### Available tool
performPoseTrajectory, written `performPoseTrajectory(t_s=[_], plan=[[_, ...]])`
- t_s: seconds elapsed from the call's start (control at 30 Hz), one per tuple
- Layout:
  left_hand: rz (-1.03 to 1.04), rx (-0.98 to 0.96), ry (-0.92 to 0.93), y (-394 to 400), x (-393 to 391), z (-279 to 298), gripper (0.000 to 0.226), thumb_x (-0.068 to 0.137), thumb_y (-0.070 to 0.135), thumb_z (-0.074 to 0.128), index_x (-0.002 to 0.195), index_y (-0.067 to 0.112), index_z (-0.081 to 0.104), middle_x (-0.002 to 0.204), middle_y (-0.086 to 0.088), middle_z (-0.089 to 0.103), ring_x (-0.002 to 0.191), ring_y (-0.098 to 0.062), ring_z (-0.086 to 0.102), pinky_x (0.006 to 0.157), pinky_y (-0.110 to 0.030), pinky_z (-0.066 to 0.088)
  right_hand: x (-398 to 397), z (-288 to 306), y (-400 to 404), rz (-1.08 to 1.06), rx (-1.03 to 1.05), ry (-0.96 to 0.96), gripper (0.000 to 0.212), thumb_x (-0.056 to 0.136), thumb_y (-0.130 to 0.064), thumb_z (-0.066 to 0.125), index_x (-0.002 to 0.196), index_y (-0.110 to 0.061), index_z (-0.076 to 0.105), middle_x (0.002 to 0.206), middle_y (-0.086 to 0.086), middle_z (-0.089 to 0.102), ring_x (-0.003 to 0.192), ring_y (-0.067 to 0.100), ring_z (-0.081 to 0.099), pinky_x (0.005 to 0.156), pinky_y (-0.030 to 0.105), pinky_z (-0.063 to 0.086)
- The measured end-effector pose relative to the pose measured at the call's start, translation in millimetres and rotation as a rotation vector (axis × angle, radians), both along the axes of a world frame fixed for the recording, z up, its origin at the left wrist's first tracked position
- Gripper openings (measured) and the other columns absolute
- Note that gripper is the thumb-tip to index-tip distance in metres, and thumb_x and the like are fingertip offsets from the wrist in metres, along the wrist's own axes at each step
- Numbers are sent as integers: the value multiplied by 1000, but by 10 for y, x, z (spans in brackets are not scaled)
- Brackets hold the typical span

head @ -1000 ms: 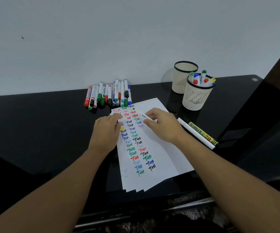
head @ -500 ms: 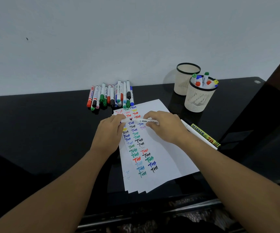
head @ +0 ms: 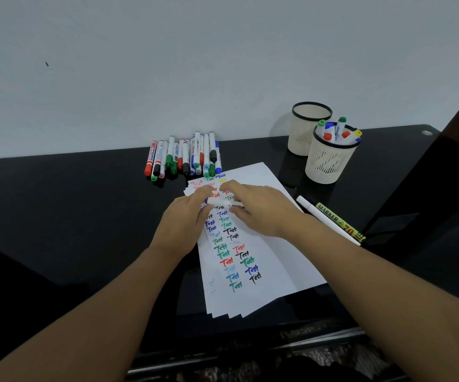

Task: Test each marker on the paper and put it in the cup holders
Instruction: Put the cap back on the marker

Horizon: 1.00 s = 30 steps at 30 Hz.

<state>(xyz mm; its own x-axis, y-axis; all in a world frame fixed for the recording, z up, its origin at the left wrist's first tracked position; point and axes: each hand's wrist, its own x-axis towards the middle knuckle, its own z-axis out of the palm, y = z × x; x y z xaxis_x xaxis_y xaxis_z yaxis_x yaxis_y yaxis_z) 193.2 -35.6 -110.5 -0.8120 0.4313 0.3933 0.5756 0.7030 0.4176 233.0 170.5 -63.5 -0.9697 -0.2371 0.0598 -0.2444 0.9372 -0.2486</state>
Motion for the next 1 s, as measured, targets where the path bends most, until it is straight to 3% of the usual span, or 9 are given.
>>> performPoseTrajectory(t_s=[0.13, 0.23, 0.33, 0.43, 0.53, 0.63, 0.77, 0.87, 1.0], plan=[[27, 32, -102, 8, -6, 18, 56, 102, 40, 55, 152, 34, 29, 132, 5, 64, 118, -20, 59, 91, -33, 46, -1, 11, -16, 21, -3, -17, 48, 110, -34, 41, 156, -34, 25, 134, 3, 62, 102, 23, 62, 80, 36, 49], [31, 44, -132, 2, 3, 35, 72, 98, 42, 61, 157, 36, 20, 149, 11, 50, 126, -20, 54, 99, -35, 44, 27, -13, 0, 17, 5, -20, 49, 111, -33, 33, 159, -37, 24, 125, 2, 60, 92, 18, 58, 74, 34, 46], [24, 57, -155, 9, -9, 33, 75, 97, 44, 62, 157, 37, 18, 145, 8, 55, 128, -20, 53, 100, -36, 44, 52, -31, 4, -13, -21, 1, 47, 111, -32, 31, 158, -40, 28, 119, 0, 60, 91, 16, 59, 74, 33, 49], [7, 5, -70, 3, -21, -21, 62, 102, 40, 53, 157, 38, 24, 126, 2, 68, 112, -20, 62, 89, -34, 50, 68, -71, -12, -2, -55, -25, 45, 111, -32, 32, 155, -41, 32, 117, 1, 61, 93, 15, 59, 79, 37, 53], [32, 3, -75, -8, -38, -31, 55, 102, 41, 53, 153, 32, 34, 124, 1, 69, 113, -21, 61, 90, -34, 48, 81, -115, -37, -27, -102, -37, 47, 110, -35, 37, 156, -35, 27, 137, 3, 61, 104, 20, 63, 85, 40, 54], [43, -28, -112, -3, -70, -30, 58, 99, 44, 58, 151, 29, 38, 132, 3, 63, 122, -20, 53, 99, -35, 43, 85, -148, 24, -126, -182, 7, 50, 108, -36, 43, 152, -32, 21, 120, 8, 69, 94, 23, 67, 82, 46, 58], [-54, -89, -30, 4, -121, -50, 41, 102, 35, 57, 141, 26, 56, 133, 3, 63, 120, -18, 47, 103, -38, 43, 85, -183, 159, -211, -248, -2, 47, 105, -33, 49, 145, -31, 22, 98, 7, 68, 83, 24, 65, 78, 49, 57], [-59, -59, -12, 4, -120, -37, 28, 102, 27, 58, 128, 21, 66, 121, 4, 66, 110, -16, 48, 95, -34, 45, 85, -172, 193, -219, -280, -16, 50, 104, -34, 53, 144, -31, 24, 101, 2, 68, 83, 21, 65, 79, 47, 58], [-22, -35, -3, 0, -50, 10, 25, 103, 24, 55, 126, 17, 65, 118, 1, 66, 110, -17, 52, 90, -30, 44, 85, -122, 164, -161, -237, -17, 42, 103, -34, 59, 139, -27, 38, 115, -5, 68, 91, 17, 65, 82, 44, 57]])
